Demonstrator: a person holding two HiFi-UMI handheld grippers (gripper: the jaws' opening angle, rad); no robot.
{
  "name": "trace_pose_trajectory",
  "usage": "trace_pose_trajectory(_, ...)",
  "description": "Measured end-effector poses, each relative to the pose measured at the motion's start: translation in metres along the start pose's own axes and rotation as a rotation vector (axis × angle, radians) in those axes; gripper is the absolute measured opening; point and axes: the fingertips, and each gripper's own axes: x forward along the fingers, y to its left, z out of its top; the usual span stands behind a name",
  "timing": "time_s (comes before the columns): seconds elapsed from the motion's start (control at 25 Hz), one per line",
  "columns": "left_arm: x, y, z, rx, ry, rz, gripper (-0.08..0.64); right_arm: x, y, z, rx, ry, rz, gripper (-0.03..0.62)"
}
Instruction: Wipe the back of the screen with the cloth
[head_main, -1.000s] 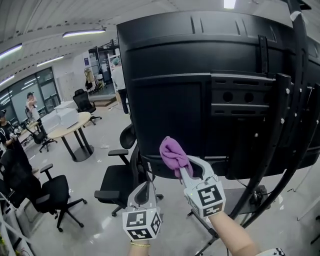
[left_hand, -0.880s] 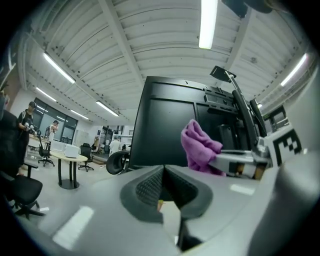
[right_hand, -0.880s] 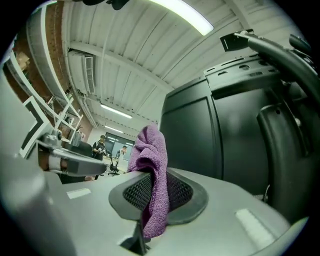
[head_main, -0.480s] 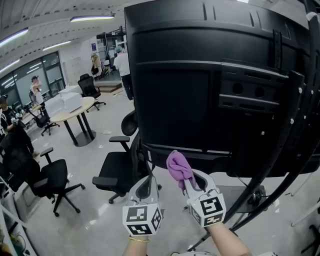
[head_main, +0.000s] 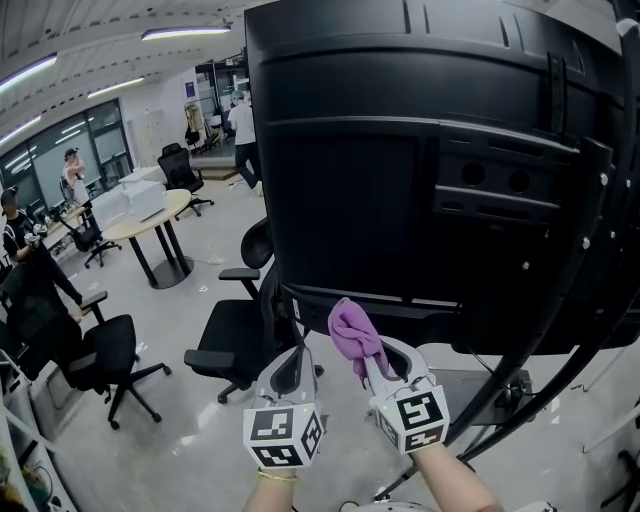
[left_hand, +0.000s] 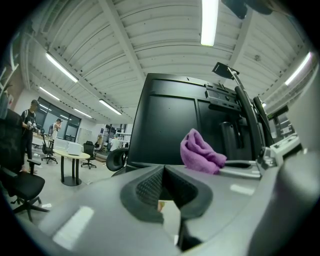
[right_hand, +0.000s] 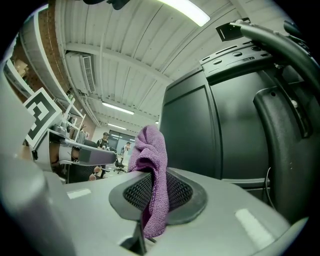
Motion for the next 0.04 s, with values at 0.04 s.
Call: trace_pose_trajectory(0.04, 0.0011, -0.0005, 0.0001, -0.001, -0.001, 0.0, 0.008, 0.0002, -0.0007, 0.0003, -0.001, -0.001, 0.0, 0.049)
